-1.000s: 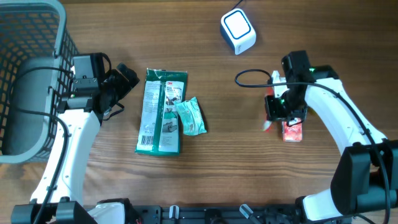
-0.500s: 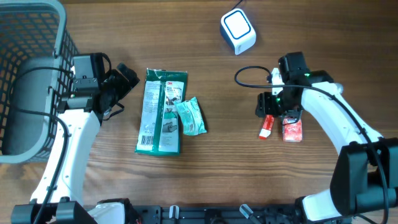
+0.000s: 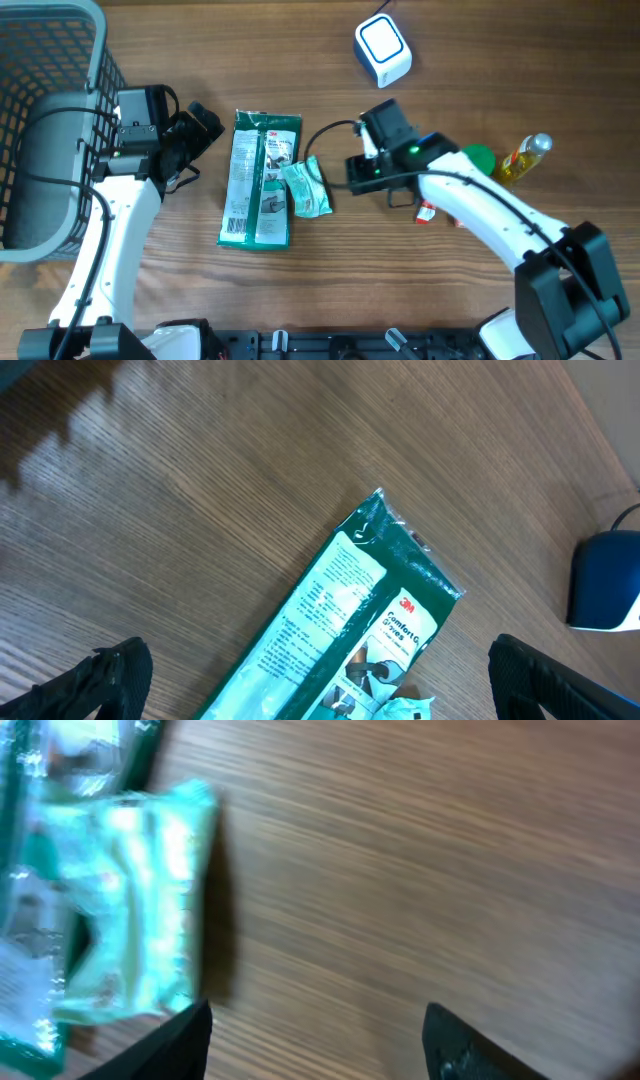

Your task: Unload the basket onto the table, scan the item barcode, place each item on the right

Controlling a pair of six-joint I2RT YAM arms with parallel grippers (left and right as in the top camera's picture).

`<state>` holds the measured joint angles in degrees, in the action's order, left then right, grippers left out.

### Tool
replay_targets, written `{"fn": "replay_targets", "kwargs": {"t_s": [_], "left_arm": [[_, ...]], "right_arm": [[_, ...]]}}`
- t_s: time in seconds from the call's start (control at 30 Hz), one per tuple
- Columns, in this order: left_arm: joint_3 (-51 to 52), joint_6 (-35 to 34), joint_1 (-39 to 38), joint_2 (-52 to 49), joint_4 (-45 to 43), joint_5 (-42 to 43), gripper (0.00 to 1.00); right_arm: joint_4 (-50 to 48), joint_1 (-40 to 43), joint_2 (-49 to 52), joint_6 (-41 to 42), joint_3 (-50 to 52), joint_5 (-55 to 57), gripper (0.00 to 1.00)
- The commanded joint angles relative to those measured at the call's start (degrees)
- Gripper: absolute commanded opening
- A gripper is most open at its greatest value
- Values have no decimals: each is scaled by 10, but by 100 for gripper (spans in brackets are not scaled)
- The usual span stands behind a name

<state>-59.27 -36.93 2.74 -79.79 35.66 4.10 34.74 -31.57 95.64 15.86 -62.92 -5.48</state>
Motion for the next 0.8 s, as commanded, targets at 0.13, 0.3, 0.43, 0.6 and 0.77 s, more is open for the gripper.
{"fn": "replay_targets", "kwargs": {"t_s": [0.13,0.3,0.43,0.6,0.77], "left_arm": [[-7,7,3,9,-2,-10,100],[-7,7,3,9,-2,-10,100],[-7,7,3,9,-2,-10,100],[-7,7,3,9,-2,-10,100],[-7,7,3,9,-2,-10,100]], "right_arm": [[-102,-89,14,9,4,7,69],[-155,-112,58,14,4,10,66],[-170,-112,104,70,4,27,68],[-172,-111,125,87,3,31,67],[-154,-84,124,113,2,36,65]]}}
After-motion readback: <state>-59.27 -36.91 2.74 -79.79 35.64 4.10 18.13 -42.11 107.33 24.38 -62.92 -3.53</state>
